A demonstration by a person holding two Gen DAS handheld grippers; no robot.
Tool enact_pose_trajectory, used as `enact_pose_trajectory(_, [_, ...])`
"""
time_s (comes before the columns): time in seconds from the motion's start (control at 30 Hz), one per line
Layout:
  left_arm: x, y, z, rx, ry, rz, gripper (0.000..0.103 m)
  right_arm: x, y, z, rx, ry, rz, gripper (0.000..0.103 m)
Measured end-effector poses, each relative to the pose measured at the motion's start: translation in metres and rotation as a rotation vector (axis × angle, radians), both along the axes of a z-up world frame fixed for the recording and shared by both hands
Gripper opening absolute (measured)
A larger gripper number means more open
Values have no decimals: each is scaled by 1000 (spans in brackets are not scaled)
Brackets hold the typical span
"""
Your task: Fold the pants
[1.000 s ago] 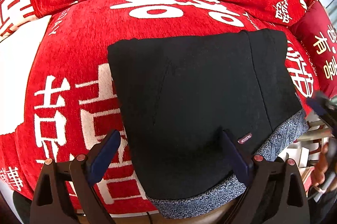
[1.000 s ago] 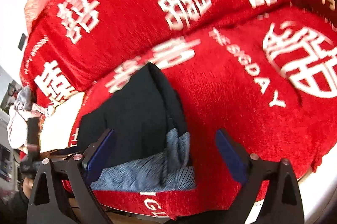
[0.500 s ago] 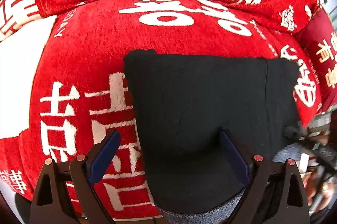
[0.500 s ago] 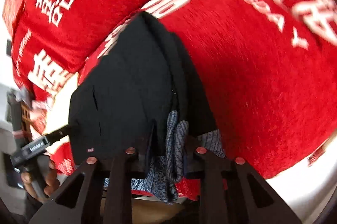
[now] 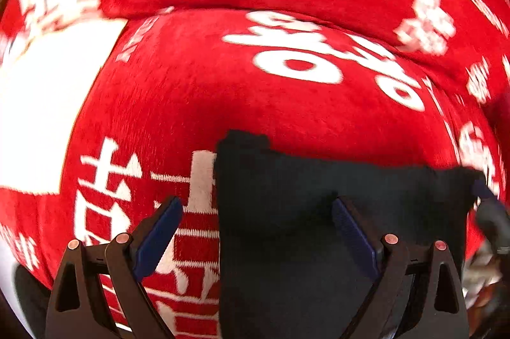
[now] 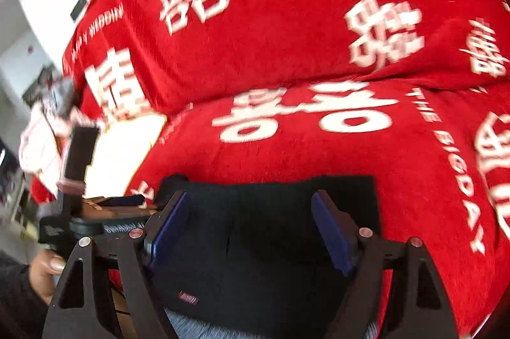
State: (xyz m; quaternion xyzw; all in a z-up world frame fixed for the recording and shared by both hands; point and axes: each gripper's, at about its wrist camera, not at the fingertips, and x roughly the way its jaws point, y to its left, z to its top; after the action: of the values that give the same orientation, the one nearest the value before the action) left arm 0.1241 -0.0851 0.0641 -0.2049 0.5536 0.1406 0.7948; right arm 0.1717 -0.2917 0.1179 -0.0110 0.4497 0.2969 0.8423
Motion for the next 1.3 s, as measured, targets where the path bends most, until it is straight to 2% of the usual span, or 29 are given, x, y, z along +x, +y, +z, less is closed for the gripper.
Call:
enact_pose_trajectory(0.03, [2, 4, -6, -6, 12, 16, 96, 12, 1, -11, -47, 7, -11, 81])
enact_pose_trajectory(0.1, [8, 6, -19, -8, 48, 3, 103, 30, -6, -32, -60, 99, -25, 81])
enact_pose_trajectory(0.13, [11, 7, -26, -15, 66, 2, 103, 35, -11, -43, -74, 143, -47, 81])
enact_pose_trajectory(0.17, [12, 9, -31, -38, 74, 7, 103, 37, -14, -49, -72, 150, -62, 81])
enact_pose_trajectory(0.23, [15, 12, -34, -68, 85, 20, 103, 36, -19, -49, -50, 141, -65, 81])
enact_pose_trajectory(0.37, [16, 6, -19, -14, 72, -29, 103, 27, -19, -35, -66, 119, -89, 81])
enact_pose_trajectory(0.43, [7, 5, -5, 7, 41, -30, 103, 10, -23, -19, -55, 75, -103, 81])
enact_pose_trajectory(0.53, [-15, -2, 14, 6, -20, -69, 103, -28, -25, 3, -40, 4, -64, 82])
enact_pose_trajectory(0.63, [-35, -11, 23, 9, -43, -110, 103, -63, -20, 11, -37, -11, -19, 82])
enact_pose_trajectory(0.77, [-62, -31, 23, 41, -63, -168, 103, -98, -13, -6, -92, -5, 27, 82])
enact_pose_trajectory(0.83, [-66, -40, 9, 58, -26, -202, 103, -100, -11, -25, -117, 43, 27, 82])
enact_pose_trajectory(0.9, [-66, -41, -7, 36, 6, -200, 103, -99, -11, -41, -150, 68, 6, 82])
enact_pose_trajectory(1.0, [-69, -34, -8, -17, 5, -162, 103, -99, -14, -33, -129, 67, -12, 82])
enact_pose_trajectory(1.1, [-76, -40, 7, 34, -21, -190, 103, -106, -22, -18, -84, 52, -27, 82])
enact_pose_trajectory(1.17, [-85, -46, 9, 38, -48, -214, 103, -112, -24, -16, -78, 37, -24, 82])
enact_pose_trajectory(1.3, [-86, -50, -11, 0, 8, -227, 103, -110, -23, -38, -113, 88, -36, 83])
